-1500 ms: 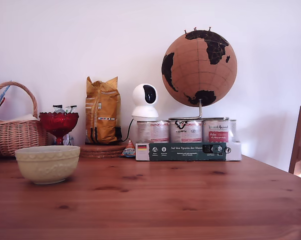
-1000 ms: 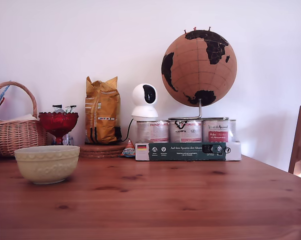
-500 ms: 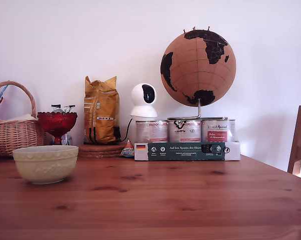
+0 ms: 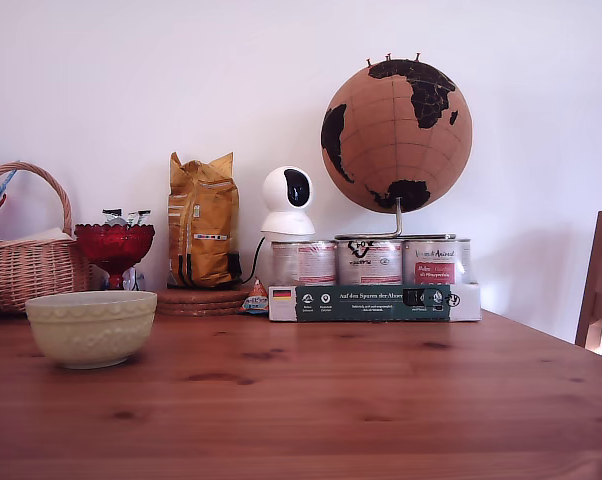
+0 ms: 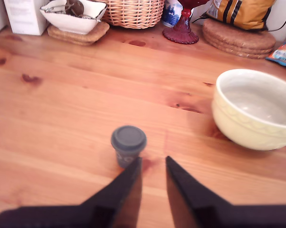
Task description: Pick the grey coffee capsule and place it inside the green bowl
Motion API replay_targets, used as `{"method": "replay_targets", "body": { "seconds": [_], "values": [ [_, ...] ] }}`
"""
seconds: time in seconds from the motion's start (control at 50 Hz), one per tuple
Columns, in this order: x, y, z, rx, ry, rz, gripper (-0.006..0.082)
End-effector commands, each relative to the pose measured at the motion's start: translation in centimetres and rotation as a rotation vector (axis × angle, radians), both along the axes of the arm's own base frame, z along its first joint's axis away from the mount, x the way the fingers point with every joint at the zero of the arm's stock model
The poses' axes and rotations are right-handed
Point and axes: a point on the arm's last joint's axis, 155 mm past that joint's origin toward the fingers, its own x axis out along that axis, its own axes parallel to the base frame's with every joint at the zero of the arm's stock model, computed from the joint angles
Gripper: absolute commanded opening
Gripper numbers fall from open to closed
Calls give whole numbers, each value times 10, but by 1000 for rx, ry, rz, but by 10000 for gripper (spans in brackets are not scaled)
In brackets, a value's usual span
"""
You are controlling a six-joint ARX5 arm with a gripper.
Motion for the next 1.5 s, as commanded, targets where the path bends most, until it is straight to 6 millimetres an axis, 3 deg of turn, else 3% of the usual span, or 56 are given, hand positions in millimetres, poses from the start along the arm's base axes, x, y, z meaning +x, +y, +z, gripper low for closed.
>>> {"method": "replay_targets", "body": {
  "seconds": [0.0,0.26,0.54,0.78,0.96,1.24,1.38,1.48],
  "values": [
    [-1,3,-14,46,38,2,491],
    [12,12,-26,128,63,5,491],
    [33,37,-40,149,110,73,490],
    [71,33,-61,121,171,13,489],
    [84,32,-78,126,219,-10,477],
    [92,33,-66,156,168,-17,192],
    [98,34,-54,162,116,-14,159],
    [108,22,-35,117,21,-61,159]
  ]
}}
